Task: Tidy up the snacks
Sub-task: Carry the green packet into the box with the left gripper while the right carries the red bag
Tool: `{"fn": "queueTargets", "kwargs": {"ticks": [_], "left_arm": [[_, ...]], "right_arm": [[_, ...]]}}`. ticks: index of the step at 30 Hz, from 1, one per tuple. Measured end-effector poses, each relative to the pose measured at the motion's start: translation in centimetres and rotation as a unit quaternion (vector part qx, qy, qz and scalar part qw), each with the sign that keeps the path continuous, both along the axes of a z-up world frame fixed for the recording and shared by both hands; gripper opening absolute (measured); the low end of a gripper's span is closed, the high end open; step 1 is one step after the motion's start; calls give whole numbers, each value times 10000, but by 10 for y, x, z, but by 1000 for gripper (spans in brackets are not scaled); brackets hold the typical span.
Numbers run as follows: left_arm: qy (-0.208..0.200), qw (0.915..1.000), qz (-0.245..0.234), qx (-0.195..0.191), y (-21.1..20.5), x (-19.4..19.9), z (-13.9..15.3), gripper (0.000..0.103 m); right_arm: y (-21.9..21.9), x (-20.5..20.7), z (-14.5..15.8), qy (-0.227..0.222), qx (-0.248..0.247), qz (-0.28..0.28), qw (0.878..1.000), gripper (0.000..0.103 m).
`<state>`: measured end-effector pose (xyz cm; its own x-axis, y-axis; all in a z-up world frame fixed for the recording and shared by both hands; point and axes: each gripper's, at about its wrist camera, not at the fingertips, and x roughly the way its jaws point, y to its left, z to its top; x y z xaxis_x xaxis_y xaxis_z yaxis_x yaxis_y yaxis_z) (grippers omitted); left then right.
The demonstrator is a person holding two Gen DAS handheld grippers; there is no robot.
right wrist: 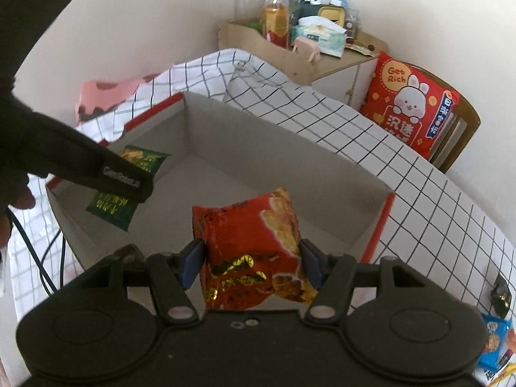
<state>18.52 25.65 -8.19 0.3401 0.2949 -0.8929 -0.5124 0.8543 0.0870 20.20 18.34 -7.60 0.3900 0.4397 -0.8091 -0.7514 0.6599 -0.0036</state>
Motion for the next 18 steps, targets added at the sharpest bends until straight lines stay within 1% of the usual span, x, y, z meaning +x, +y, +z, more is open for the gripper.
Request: {"fn": "queueTargets", "kwargs": {"ticks": [7, 11, 14, 16, 18], "left_arm": [[254, 9996, -46, -67, -3, 4, -16, 43], [253, 9996, -69, -106, -6, 2, -17, 43], [220, 9997, -8, -133, -6, 0, -16, 44], [187, 9998, -18, -93, -7, -2, -14, 45], [135, 9999, -23, -71, -8, -5, -11, 48]], "right_arm": [[5, -1, -12, 119, -182, 83, 9997, 62], [5, -1, -14, 182, -214, 140, 9995, 65], [4, -4, -14, 177, -188, 150, 9996, 64], [3, -4, -12, 188, -164, 120, 9996, 66], [2, -4, -9, 197, -115, 104, 9997, 72]]}}
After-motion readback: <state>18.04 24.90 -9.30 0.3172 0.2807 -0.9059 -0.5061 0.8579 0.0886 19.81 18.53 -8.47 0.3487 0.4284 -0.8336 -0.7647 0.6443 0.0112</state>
